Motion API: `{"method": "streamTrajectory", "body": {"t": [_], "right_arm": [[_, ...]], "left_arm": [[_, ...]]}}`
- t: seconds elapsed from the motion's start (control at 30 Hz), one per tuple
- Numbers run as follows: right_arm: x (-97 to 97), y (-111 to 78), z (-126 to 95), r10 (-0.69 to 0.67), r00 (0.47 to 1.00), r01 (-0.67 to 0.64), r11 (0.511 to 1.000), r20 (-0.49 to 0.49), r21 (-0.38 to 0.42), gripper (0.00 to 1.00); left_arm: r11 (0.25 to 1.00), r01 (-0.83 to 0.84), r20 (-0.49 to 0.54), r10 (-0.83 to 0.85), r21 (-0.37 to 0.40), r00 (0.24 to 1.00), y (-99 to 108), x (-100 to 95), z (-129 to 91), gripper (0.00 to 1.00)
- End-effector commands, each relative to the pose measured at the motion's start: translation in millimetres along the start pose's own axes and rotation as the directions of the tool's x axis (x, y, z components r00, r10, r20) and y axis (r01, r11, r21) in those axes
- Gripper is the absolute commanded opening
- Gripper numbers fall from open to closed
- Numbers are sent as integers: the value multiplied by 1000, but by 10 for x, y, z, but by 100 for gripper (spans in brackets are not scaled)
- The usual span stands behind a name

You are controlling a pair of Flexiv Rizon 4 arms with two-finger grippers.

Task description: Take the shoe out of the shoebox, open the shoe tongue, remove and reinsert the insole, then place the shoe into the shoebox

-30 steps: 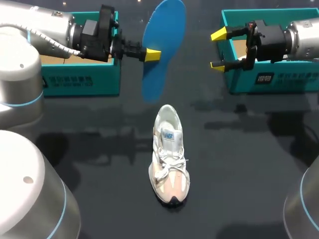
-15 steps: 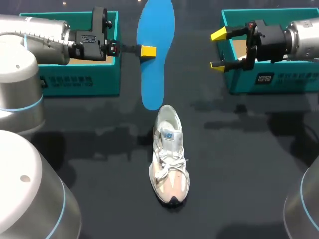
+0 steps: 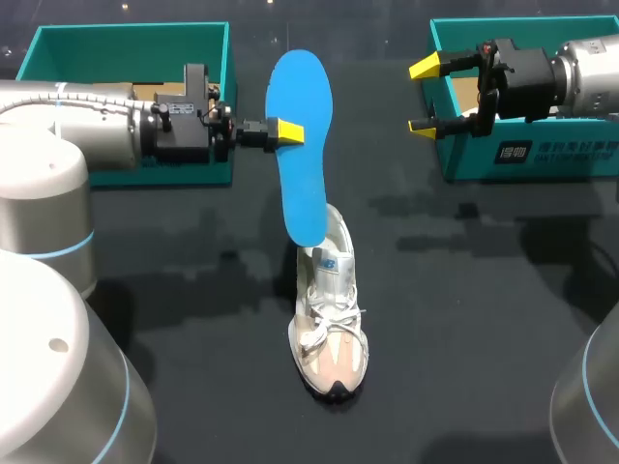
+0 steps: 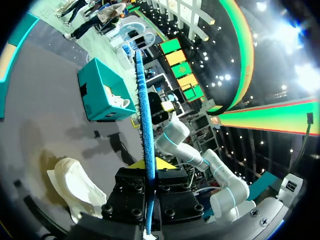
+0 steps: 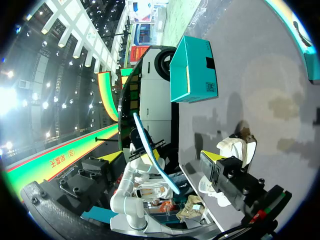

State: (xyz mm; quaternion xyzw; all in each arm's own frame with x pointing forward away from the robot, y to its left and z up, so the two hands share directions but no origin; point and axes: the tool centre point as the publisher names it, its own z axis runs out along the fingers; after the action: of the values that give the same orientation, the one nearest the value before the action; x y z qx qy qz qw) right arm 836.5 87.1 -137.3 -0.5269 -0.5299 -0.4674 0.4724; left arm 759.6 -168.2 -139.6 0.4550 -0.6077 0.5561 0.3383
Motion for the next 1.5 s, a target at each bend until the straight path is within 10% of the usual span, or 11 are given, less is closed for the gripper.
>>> {"method": "streamTrajectory", "body": {"t": [0.03,1.5], "right_arm": [[4,-8,4,1,1000,-1,1000,4,-1,100],[4,-8,4,1,1000,-1,1000,4,-1,100]], "left_arm": [[983,186,28,-185,-6,982,68,-7,54,0],[919,389,-176,-394,-60,902,108,-368,203,0]]}}
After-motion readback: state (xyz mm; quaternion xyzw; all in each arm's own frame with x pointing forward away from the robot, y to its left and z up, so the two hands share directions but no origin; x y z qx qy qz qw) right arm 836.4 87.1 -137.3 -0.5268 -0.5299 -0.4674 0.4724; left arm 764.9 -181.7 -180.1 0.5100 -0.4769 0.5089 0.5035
